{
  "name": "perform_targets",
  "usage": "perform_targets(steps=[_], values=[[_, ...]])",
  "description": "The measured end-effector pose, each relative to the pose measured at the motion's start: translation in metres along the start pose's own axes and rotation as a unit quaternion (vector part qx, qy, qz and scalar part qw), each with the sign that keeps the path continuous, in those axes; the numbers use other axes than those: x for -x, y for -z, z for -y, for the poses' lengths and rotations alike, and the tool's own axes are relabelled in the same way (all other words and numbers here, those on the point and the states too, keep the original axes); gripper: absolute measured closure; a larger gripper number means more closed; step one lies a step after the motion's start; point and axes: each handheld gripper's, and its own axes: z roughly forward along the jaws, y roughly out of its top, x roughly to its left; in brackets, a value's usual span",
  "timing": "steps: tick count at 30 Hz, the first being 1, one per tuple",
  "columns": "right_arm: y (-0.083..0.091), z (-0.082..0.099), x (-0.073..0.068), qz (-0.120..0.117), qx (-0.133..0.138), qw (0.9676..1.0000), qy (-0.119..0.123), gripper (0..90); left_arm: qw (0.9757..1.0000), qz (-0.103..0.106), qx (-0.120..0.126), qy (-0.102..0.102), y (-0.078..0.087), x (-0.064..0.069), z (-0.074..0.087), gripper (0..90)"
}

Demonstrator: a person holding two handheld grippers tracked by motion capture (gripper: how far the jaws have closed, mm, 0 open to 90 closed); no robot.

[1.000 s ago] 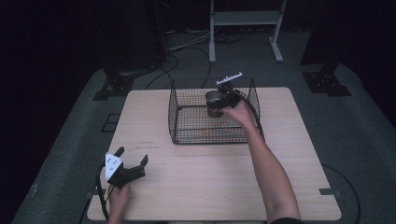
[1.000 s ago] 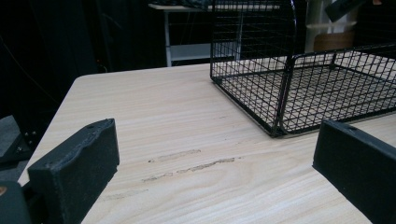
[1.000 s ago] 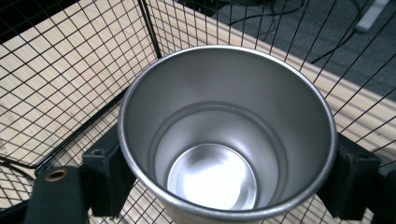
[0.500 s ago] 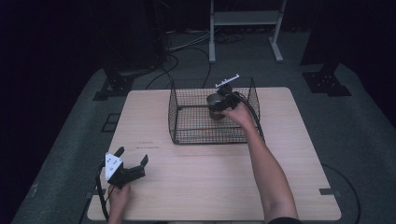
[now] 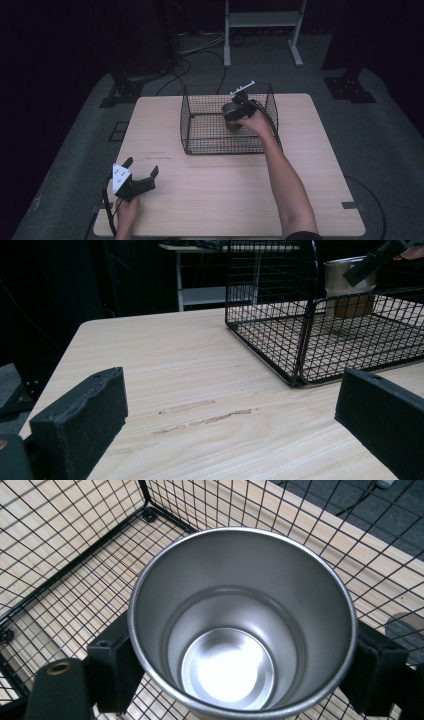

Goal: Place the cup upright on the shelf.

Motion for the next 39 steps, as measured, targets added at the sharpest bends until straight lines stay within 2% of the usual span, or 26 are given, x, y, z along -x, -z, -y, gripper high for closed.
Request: perform_targets(steps=[9,12,26,29,34,39], values=[[-0.006,0.002,0.0,0.005,-0.017,0.9998,0.007,17.4,1.0,0.0,0.0,0.0,0.0,0.0,0.0,0.0],[-0.007,0.002,0.0,-0.002,-0.019,0.9998,0.007,17.4,1.0,0.0,0.0,0.0,0.0,0.0,0.0,0.0],[-0.008,0.004,-0.001,-0.001,-0.036,0.9991,0.022,17.2,1.0,0.0,0.0,-0.001,0.0,0.0,0.0,0.0],[-0.01,0.005,-0.002,-0.001,-0.047,0.9985,0.028,17.1,1.0,0.0,0.0,-0.001,0.0,0.0,0.0,0.0],[-0.01,0.004,-0.003,0.005,-0.046,0.9983,0.035,16.6,1.0,0.0,0.0,-0.001,0.0,0.0,0.0,0.0],[-0.009,0.005,0.0,0.008,-0.044,0.9985,0.032,15.9,1.0,0.0,0.0,-0.001,0.0,0.0,0.0,0.0]])
